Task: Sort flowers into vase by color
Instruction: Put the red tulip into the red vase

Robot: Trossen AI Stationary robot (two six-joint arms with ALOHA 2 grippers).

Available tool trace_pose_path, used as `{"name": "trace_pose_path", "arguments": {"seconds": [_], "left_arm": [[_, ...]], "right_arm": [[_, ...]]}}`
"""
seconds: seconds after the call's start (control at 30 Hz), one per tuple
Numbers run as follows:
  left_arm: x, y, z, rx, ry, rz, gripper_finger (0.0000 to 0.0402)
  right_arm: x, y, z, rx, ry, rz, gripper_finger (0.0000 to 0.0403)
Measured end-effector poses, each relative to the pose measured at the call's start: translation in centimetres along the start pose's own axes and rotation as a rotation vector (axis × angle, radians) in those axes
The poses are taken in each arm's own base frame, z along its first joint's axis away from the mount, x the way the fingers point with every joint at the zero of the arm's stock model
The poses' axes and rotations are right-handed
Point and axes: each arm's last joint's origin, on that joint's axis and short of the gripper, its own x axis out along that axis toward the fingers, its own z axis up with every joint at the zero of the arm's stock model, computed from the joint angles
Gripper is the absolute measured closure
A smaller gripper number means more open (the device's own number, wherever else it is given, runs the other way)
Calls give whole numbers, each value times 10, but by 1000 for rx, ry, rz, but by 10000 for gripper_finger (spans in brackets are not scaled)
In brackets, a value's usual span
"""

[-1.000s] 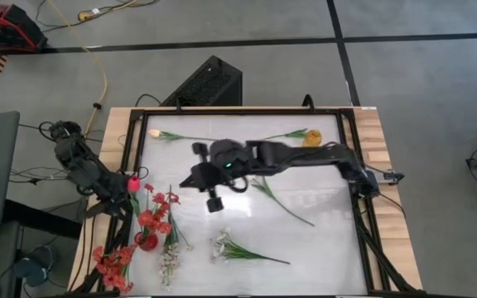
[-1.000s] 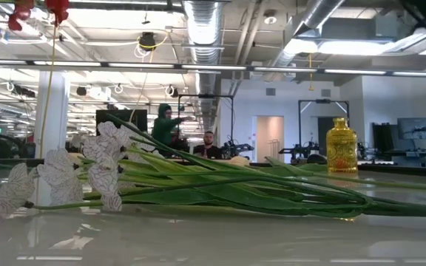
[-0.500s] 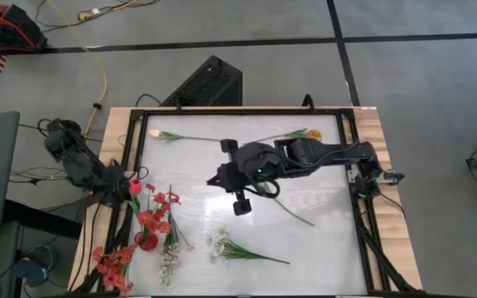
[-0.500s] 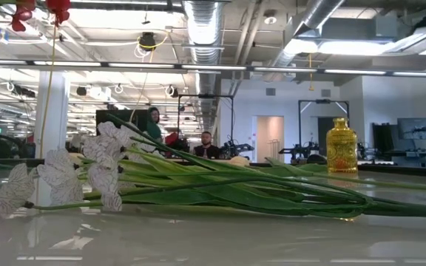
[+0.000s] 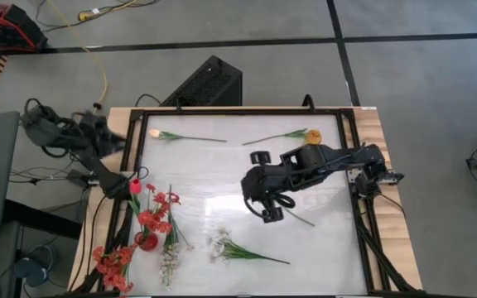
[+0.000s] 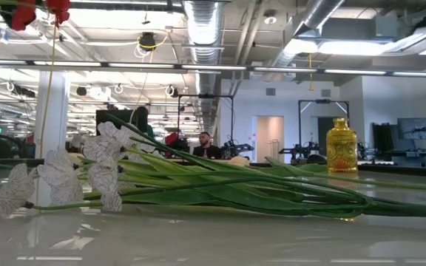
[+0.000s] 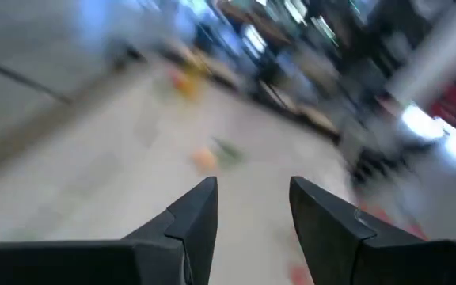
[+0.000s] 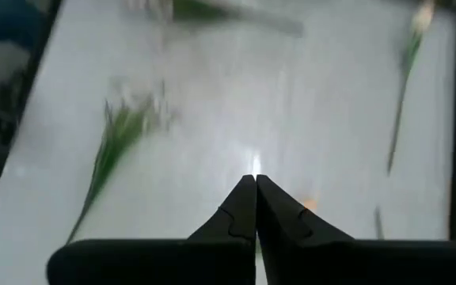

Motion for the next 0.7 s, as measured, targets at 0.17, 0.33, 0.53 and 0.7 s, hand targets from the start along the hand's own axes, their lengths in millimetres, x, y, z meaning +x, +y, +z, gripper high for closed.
{"name": "trace_pose_path", "arguments": {"seconds": [0.17,0.33,0.53,0.7], "left_arm": [[7,-4,5,19,-229,203,255],[28,-24,-3,184,-276,229,255],[43,-42,-5,357,-333,292,255],[46,-53,-1,362,-368,202,255]], "right_arm": [[8,15,-11,2,117,14,373],[23,35,-19,-61,191,31,372],[41,46,-31,-69,272,29,373],[41,45,-47,-32,233,30,374]]}}
